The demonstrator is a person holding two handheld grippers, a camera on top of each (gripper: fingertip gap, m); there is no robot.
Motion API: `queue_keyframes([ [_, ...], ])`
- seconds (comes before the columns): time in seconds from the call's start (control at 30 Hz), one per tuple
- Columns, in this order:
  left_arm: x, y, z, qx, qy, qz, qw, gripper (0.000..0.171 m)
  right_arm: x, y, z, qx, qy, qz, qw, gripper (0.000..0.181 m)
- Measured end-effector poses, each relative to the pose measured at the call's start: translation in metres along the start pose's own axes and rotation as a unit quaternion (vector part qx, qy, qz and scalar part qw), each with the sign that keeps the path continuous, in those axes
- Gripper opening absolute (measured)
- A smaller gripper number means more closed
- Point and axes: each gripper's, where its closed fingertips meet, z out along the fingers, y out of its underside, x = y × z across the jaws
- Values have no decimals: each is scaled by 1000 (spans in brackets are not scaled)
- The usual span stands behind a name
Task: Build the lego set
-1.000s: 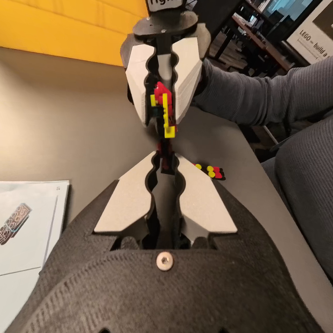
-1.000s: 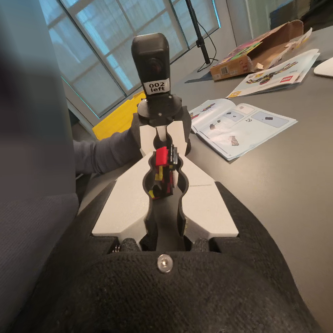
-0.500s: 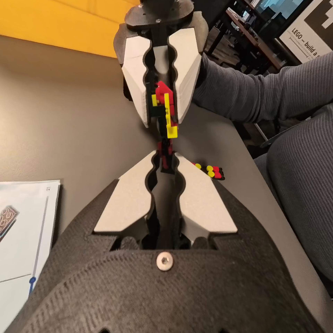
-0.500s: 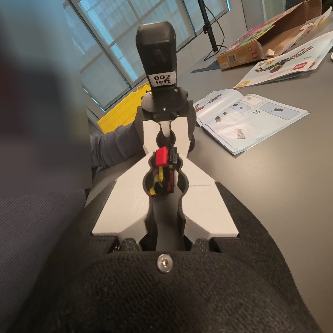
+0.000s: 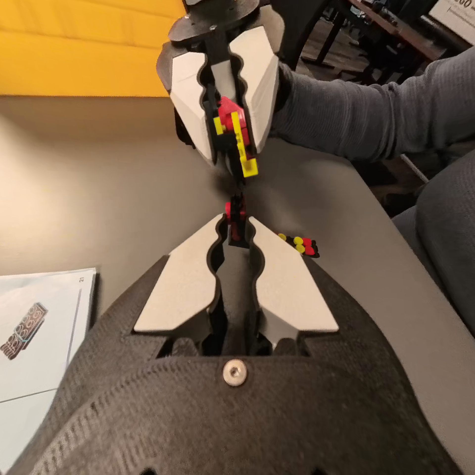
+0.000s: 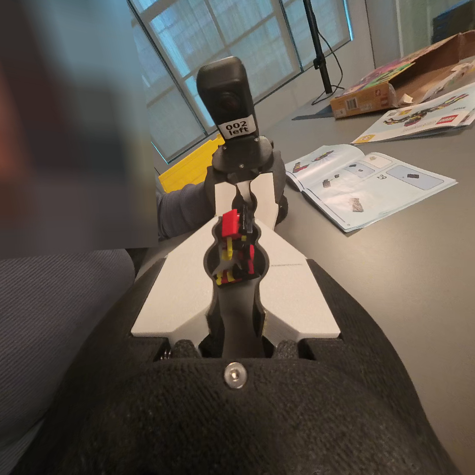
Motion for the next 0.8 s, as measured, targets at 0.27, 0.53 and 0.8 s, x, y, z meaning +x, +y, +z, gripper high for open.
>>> queue_keyframes([
  [0.27, -20, -3, -2, 3, -68, 14, 998, 12, 4, -12, -5, 48, 11, -3, 999, 19],
  [0.53, -26, 1, 1, -14, -96, 13, 995, 12, 6, -18, -6, 73, 19, -15, 997, 19],
  [0.8, -33, 6, 2, -33, -145, 37, 988, 13, 12, -34, -13, 136, 67, -62, 987, 20],
])
